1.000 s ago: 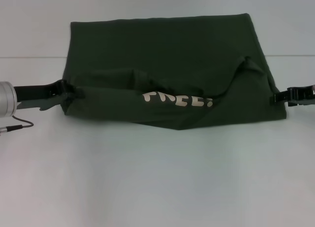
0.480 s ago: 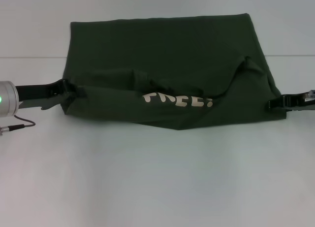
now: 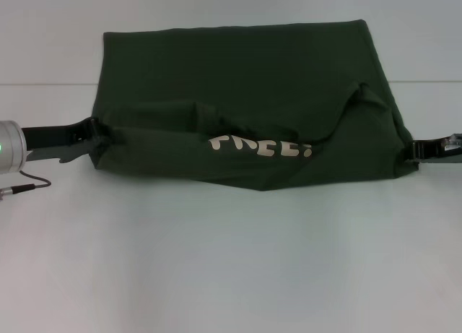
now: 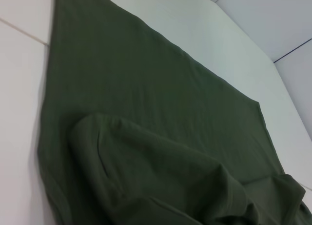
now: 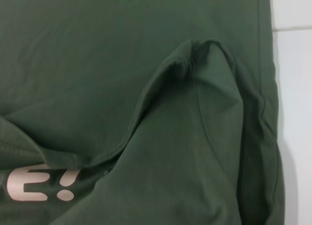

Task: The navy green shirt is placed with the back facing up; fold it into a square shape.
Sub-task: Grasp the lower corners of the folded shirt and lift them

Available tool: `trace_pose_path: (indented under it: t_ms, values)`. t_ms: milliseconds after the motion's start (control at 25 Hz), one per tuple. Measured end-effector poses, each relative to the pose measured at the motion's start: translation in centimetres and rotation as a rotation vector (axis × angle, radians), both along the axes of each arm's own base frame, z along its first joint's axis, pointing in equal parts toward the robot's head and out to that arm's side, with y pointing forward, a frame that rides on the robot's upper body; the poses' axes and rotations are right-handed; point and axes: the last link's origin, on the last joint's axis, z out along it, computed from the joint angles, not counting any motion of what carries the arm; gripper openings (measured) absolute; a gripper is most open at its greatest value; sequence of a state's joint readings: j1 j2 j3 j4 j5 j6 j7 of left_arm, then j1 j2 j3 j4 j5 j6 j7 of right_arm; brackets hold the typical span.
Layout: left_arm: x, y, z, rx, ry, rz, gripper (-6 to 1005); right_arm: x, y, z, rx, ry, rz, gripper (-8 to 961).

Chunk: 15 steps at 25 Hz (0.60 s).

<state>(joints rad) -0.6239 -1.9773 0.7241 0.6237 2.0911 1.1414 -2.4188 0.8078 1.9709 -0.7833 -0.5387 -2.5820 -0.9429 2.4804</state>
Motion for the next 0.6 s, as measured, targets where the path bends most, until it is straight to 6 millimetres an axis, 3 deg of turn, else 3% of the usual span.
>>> trace_pose_path:
  t_ms: [240, 320, 600]
  values:
    - [0.0, -0.1, 0.1, -0.008, -0.001, -0.005, 31, -0.1, 0.0, 0.6, 0.013, 0.022, 0.002, 301]
    - [-0.1, -0.2, 0.3, -0.015, 0.010, -0.011, 31, -0.1, -0.2, 1.1, 0.018, 0.036, 0.002, 65]
    - [-1.2, -0.4, 1.0, -0.019, 0.044, 0.022, 31, 0.5, -0.9, 2.3, 0.044, 0.075, -0.008, 11]
